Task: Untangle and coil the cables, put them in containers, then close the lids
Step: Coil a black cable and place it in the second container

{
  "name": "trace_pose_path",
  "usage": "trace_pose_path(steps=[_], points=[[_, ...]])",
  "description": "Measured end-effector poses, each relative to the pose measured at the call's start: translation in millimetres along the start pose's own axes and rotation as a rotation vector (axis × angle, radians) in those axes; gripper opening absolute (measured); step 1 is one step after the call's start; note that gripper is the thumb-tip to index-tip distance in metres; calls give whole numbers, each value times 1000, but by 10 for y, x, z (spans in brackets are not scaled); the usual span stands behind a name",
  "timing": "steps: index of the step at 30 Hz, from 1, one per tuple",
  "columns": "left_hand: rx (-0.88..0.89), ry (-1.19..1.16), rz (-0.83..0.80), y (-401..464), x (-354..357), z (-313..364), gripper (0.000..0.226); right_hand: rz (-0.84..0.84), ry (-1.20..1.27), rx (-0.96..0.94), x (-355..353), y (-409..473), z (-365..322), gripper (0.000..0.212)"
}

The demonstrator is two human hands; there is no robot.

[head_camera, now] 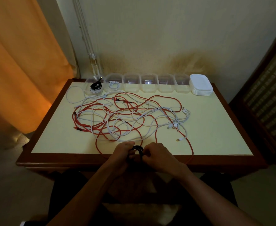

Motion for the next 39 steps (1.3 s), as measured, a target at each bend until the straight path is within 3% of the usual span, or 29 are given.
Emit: trace_pose_path(steps=[3, 6, 8, 11, 15, 18, 23, 27, 32, 35, 39], points=[[-13, 45, -66, -1, -18, 19, 13, 64, -176, 0, -207, 43, 69, 20], [-71, 159, -141, -13, -19, 19, 18, 146, -202, 2, -502, 96, 151, 17], [-52, 326, -98, -17, -45, 102, 19, 190, -223, -13, -601, 111, 158, 16], [123, 629, 31, 19, -102, 332, 21, 246, -218, -25, -620, 109, 146, 19], [245, 872, 129, 42, -128, 458, 19, 260, -170, 7, -565, 59, 157, 18], [192, 672, 86, 14, -140, 442, 21, 265, -97, 44, -433, -30, 246, 23], [26, 258, -109, -89, -40, 232, 24, 275, 354, 52, -175, -149, 350, 22], [79, 380, -39, -36, -83, 208, 23, 197, 867, 134, 3, -215, 315, 13], [236, 596, 90, -28, -104, 387, 20, 95, 1395, 230, 294, -193, 298, 22], [322, 699, 189, -35, -138, 464, 16, 63, 1374, 209, 327, -182, 271, 29], [370, 741, 217, -41, -83, 464, 14, 100, 1054, 152, 292, -183, 263, 30]])
Point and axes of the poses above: each hand's wrist, its own y-axis towards the middle knuckle, its own x-axis out of the palm, z = x × y, the point moved 9 cm from there along y, towards the middle knuckle, and after that the axes turned 2 degrees about -x, right-handed, at the moved point
